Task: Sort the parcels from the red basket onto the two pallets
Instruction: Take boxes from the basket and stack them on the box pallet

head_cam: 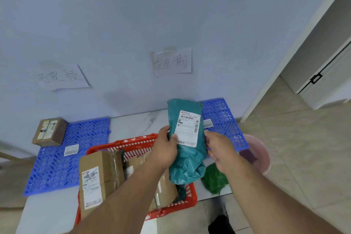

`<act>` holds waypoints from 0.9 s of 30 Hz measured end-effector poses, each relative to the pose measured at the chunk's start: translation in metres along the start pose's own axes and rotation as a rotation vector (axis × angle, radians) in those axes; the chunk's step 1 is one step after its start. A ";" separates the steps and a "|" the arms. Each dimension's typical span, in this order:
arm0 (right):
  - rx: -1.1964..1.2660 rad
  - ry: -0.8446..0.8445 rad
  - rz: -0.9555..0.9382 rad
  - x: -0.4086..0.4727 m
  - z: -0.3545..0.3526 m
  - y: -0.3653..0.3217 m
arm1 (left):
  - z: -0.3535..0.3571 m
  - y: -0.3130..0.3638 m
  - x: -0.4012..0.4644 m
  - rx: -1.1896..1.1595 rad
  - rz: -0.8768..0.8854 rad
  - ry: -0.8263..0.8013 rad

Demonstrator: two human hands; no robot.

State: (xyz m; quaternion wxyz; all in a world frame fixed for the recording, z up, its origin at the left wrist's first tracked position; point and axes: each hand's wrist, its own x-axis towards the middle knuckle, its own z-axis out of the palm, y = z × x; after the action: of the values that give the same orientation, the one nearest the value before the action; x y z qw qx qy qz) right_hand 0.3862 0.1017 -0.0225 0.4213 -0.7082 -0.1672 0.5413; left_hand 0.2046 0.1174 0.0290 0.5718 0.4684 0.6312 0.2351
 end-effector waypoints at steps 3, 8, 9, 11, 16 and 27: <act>-0.032 0.025 0.019 0.044 -0.031 -0.014 | 0.037 0.007 0.036 0.056 -0.048 -0.010; -0.130 0.021 0.052 0.131 -0.076 -0.036 | 0.105 0.019 0.113 0.026 -0.152 -0.026; -0.159 0.032 0.054 0.153 -0.083 -0.037 | 0.120 0.017 0.133 0.016 -0.167 -0.022; -0.214 0.068 0.075 0.193 -0.093 -0.038 | 0.149 0.008 0.171 0.022 -0.188 -0.028; -0.283 0.082 0.129 0.286 -0.103 -0.034 | 0.201 -0.017 0.256 0.080 -0.199 0.002; -0.393 0.048 0.105 0.426 -0.083 -0.018 | 0.238 -0.053 0.387 0.137 -0.216 0.062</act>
State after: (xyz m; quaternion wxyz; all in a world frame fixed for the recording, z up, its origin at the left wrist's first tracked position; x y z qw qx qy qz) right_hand 0.6182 0.3726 -0.2705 0.2500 -0.7973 -0.2223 0.5024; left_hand 0.4480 0.3696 -0.2656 0.5406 0.4281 0.7100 0.1428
